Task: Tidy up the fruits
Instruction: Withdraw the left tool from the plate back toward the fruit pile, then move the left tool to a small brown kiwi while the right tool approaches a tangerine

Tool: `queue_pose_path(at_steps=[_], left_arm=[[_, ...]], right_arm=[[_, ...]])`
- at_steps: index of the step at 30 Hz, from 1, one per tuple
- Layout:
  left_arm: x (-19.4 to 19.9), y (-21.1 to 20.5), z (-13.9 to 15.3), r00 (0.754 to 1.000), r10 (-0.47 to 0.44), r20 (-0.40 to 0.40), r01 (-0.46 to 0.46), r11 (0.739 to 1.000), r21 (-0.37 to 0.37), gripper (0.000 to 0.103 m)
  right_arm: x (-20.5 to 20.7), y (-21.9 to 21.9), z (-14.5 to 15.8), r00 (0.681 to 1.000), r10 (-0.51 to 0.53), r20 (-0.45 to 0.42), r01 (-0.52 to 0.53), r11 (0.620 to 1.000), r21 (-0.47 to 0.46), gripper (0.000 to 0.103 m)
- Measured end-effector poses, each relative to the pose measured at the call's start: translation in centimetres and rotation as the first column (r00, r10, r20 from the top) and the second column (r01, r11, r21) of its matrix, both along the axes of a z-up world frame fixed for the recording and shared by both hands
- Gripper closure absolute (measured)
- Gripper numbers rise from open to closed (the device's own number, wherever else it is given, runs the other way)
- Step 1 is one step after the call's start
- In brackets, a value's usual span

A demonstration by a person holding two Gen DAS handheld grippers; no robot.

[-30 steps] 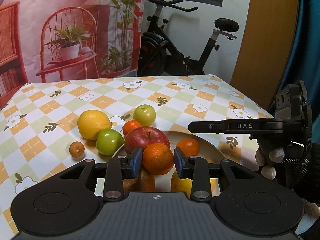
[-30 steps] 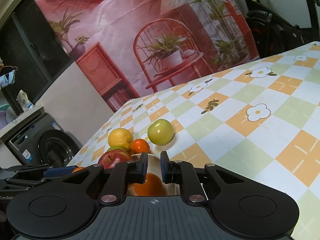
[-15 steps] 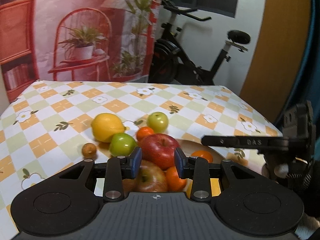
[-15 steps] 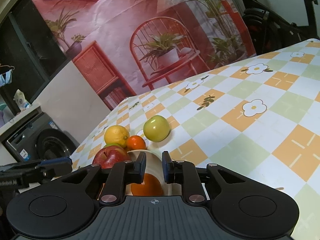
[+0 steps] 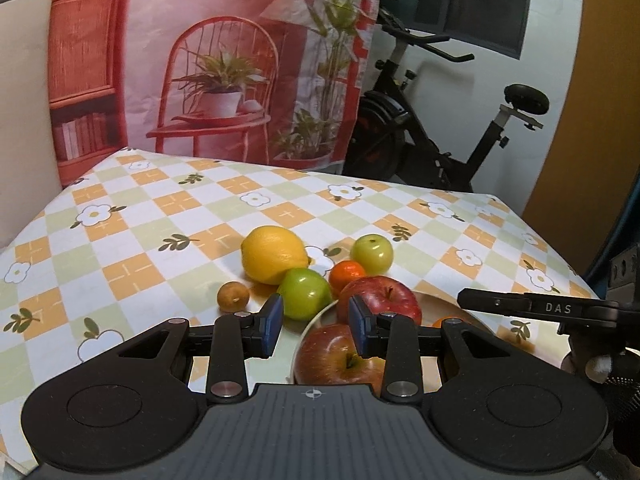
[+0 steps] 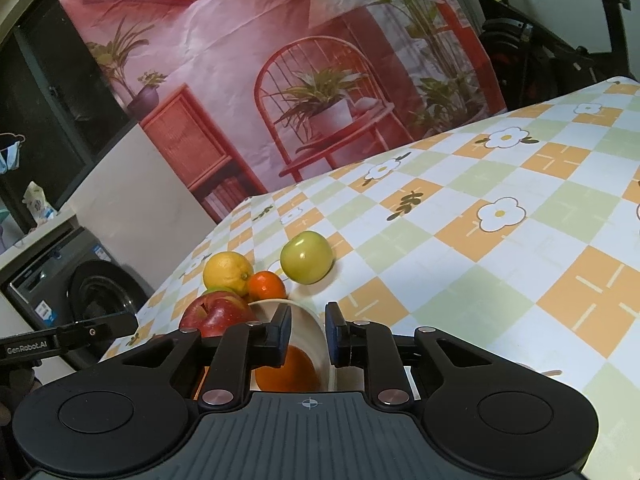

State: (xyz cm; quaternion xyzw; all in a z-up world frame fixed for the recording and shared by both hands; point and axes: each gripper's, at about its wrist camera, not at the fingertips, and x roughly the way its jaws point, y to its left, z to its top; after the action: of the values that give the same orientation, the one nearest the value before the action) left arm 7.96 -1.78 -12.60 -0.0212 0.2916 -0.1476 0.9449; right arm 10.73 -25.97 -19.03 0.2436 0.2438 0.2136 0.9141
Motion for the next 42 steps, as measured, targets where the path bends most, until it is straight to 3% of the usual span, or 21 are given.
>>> queue_pose_path(at_steps=[31, 42], left_arm=[[0.1, 1.6, -0.7, 0.994, 0.095, -0.045, -0.096, 0.995, -0.015, 0.065], [0.6, 3.1, 0.0, 0.989, 0.149, -0.020, -0.148, 0.989, 0.015, 0.065]], right_arm=[[0.2, -0.5, -0.2, 1.000, -0.011, -0.009, 0.011, 1.000, 0.021, 0.082], [0.2, -0.6, -0.3, 1.000, -0.022, -0.019, 0.022, 0.999, 0.031, 0.082]])
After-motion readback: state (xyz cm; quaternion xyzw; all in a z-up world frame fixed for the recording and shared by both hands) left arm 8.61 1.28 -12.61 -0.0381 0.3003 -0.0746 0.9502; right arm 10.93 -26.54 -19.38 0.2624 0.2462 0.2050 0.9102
